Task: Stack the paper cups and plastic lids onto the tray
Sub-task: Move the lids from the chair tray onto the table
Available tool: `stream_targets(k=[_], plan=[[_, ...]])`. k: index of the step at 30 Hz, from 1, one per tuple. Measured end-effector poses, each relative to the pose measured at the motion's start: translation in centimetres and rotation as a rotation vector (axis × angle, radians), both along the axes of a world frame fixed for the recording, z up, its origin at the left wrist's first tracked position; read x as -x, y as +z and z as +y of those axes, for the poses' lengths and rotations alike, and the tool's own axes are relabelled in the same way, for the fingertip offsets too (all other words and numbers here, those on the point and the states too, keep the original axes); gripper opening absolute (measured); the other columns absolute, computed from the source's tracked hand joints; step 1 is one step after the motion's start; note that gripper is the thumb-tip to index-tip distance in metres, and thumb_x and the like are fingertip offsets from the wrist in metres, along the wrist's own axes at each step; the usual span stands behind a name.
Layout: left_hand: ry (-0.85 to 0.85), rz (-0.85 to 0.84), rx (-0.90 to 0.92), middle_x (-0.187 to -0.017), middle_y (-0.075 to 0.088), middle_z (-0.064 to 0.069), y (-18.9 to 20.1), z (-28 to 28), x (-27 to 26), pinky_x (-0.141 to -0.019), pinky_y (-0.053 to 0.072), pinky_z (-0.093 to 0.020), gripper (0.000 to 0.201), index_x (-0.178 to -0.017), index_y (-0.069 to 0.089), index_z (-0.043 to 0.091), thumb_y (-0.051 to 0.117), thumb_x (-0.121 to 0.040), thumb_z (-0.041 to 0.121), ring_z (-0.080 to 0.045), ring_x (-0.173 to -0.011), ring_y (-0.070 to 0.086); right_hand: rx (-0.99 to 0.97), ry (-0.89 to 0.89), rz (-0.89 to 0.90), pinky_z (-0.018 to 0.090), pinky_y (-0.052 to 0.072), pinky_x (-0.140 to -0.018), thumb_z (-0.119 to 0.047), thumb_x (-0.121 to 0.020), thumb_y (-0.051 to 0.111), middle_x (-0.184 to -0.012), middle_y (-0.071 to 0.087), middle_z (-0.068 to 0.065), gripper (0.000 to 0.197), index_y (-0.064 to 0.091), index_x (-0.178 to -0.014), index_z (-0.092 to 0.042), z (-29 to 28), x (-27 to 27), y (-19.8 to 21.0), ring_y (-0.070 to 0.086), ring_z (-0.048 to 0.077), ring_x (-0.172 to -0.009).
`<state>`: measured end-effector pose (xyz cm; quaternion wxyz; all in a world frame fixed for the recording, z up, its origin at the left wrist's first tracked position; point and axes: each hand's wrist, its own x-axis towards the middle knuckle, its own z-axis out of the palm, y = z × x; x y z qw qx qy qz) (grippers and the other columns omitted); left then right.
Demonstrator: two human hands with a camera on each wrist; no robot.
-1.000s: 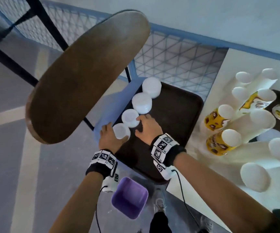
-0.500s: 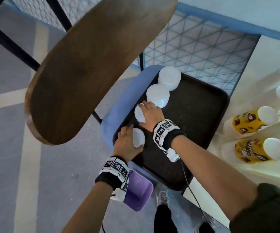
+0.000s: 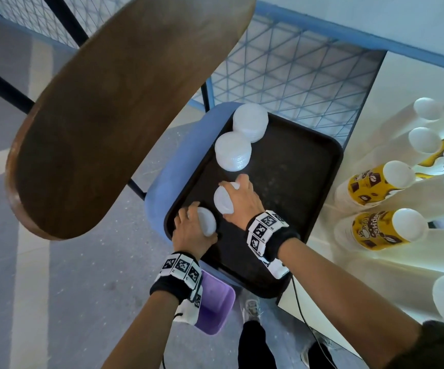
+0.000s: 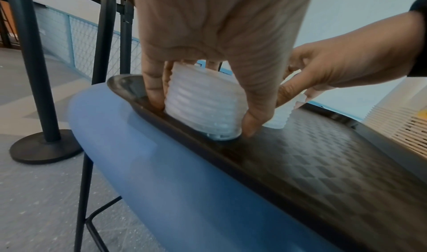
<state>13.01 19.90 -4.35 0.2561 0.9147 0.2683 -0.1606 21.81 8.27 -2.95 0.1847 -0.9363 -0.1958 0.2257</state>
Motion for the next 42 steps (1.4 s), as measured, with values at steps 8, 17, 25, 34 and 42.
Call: stream_targets(k=[8, 17, 25, 34, 42], plan=[[0.006, 0.012, -0.020, -0.134, 0.034, -0.009, -0.2, 0.1, 0.2, -0.097, 0.039, -0.044, 0.100, -0.141, 0.023, 0.021, 0.083, -0.061, 0.031, -0.032, -0.125, 0.033, 0.062, -0.019, 0.083, 0.048, 0.039, -0.100, -0.026, -0.067, 0.080, -0.148, 0.013, 0.015, 0.097, 0.019, -0.142, -0.025, 0.0, 0.0, -0.8, 0.028, 0.035, -0.132], [-0.008, 0.017, 0.005, -0.134, 0.034, -0.010, 0.0, 0.2, 0.2, -0.099, 0.038, -0.041, 0.096, -0.139, 0.025, 0.021, 0.083, -0.063, 0.027, -0.032, -0.124, 0.034, 0.040, -0.011, 0.080, 0.044, 0.037, -0.103, -0.030, -0.066, 0.081, -0.145, 0.023, 0.014, 0.099, 0.020, -0.143, -0.021, 0.7, -0.6, -1.1, 0.024, 0.029, -0.136], [-0.038, 0.018, 0.003, -0.131, 0.035, -0.010, 0.0, 0.3, 0.2, -0.098, 0.039, -0.040, 0.098, -0.140, 0.024, 0.021, 0.083, -0.062, 0.031, -0.031, -0.123, 0.035, 0.131, 0.130, 0.021, 0.044, 0.043, -0.096, -0.036, -0.060, 0.084, -0.140, 0.028, 0.013, 0.106, 0.019, -0.143, -0.022, 1.7, -1.4, -1.0, 0.030, 0.028, -0.130], [-0.050, 0.010, -0.002, -0.132, 0.034, -0.010, -0.3, 0.6, 0.4, -0.099, 0.037, -0.039, 0.100, -0.142, 0.022, 0.023, 0.082, -0.063, 0.035, -0.031, -0.122, 0.035, 0.132, 0.209, 0.051, 0.042, 0.047, -0.088, -0.031, -0.060, 0.084, -0.134, 0.032, 0.011, 0.096, 0.029, -0.137, -0.021, 1.6, -1.8, -0.8, 0.033, 0.028, -0.125], [-0.009, 0.023, -0.017, -0.129, 0.035, -0.012, 0.1, 0.2, 0.0, -0.094, 0.040, -0.039, 0.090, -0.136, 0.027, 0.021, 0.080, -0.063, 0.031, -0.032, -0.119, 0.036, 0.121, 0.064, 0.064, 0.041, 0.046, -0.087, -0.024, -0.062, 0.080, -0.125, 0.036, 0.014, 0.095, 0.025, -0.139, -0.023, 0.8, -1.2, -1.0, 0.038, 0.031, -0.117]])
